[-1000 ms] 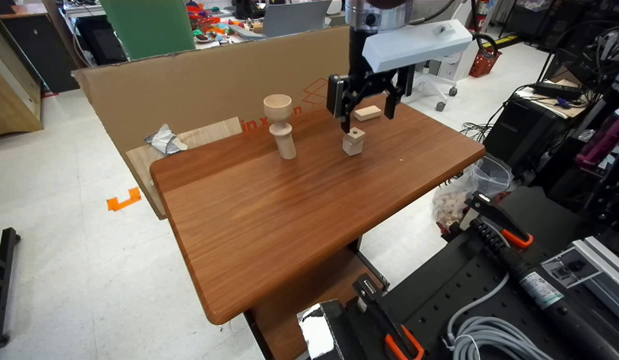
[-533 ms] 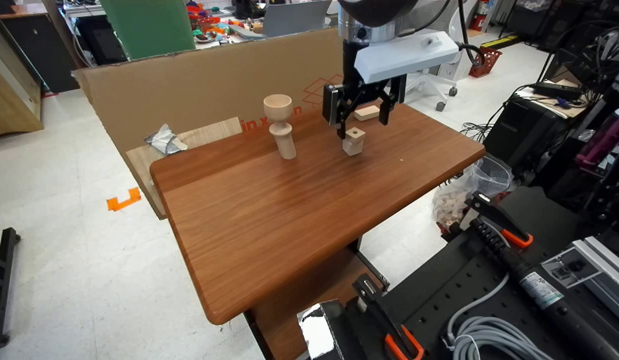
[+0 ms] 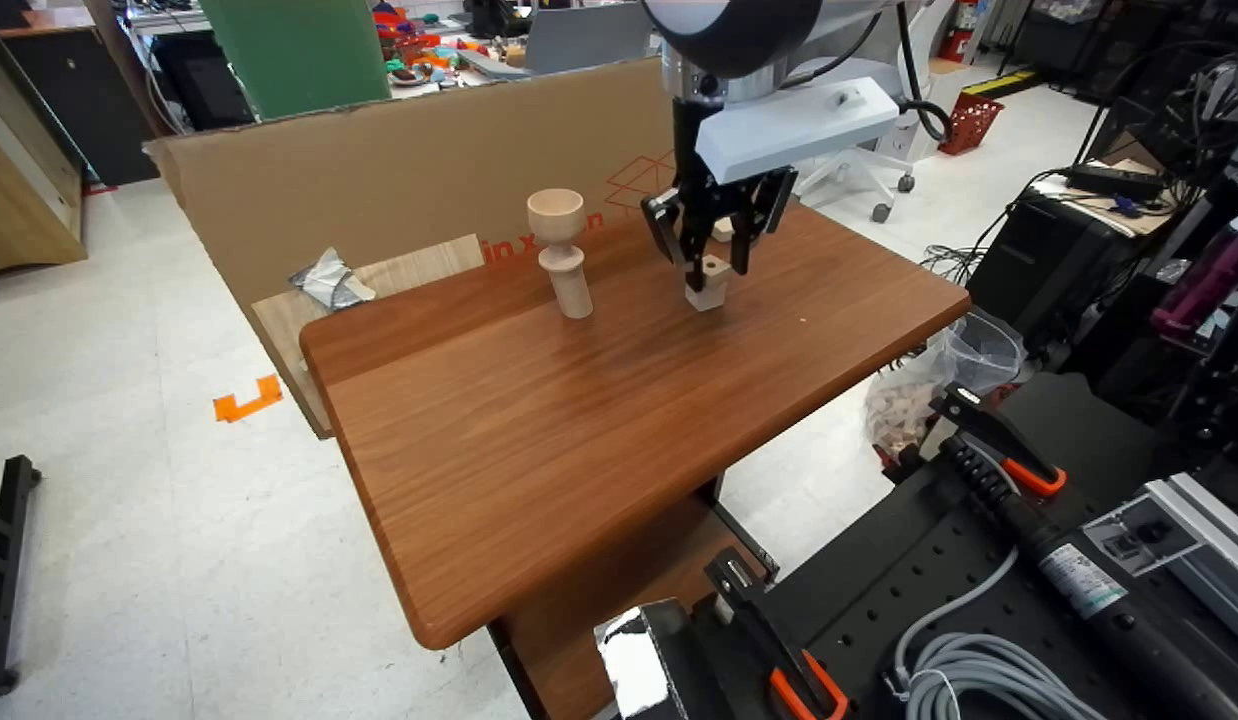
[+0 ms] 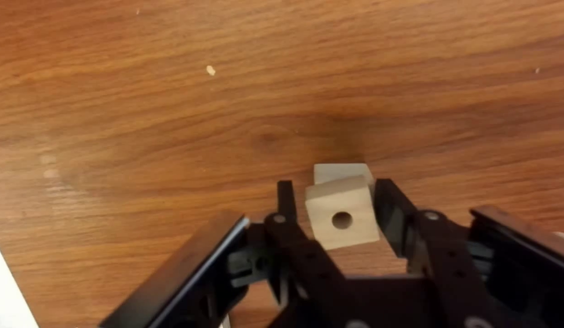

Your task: Pick up the brown object and put it on the table

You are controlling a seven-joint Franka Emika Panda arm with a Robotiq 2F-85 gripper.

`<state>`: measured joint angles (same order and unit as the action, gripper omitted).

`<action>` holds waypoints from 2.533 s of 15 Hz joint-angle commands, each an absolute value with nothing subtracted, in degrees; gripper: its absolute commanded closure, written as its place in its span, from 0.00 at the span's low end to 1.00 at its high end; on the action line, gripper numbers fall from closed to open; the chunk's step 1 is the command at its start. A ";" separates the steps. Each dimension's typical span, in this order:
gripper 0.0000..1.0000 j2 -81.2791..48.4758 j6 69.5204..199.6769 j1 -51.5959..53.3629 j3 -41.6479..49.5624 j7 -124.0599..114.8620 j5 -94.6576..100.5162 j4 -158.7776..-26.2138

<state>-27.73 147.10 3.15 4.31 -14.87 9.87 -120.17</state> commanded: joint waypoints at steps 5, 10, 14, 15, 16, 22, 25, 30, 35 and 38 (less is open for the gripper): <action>0.90 -27.91 145.41 5.20 6.14 -14.44 11.43 -119.25; 0.90 -27.07 145.79 6.16 6.75 -14.53 12.47 -120.38; 0.90 -25.89 145.64 7.41 7.14 -15.03 14.40 -122.08; 0.90 -25.50 145.87 7.90 7.34 -15.42 15.19 -122.78; 0.90 -25.26 146.03 8.22 7.40 -15.45 15.79 -123.26; 0.90 -23.37 145.42 8.77 5.44 -13.40 15.38 -126.76; 0.90 -22.84 144.65 8.71 3.80 -11.71 14.72 -128.19; 0.90 -24.29 140.71 8.53 1.78 -10.52 13.90 -127.14; 0.90 -25.68 138.13 9.34 1.08 -10.78 15.04 -126.03; 0.90 -26.41 138.12 9.91 1.16 -11.22 15.59 -125.65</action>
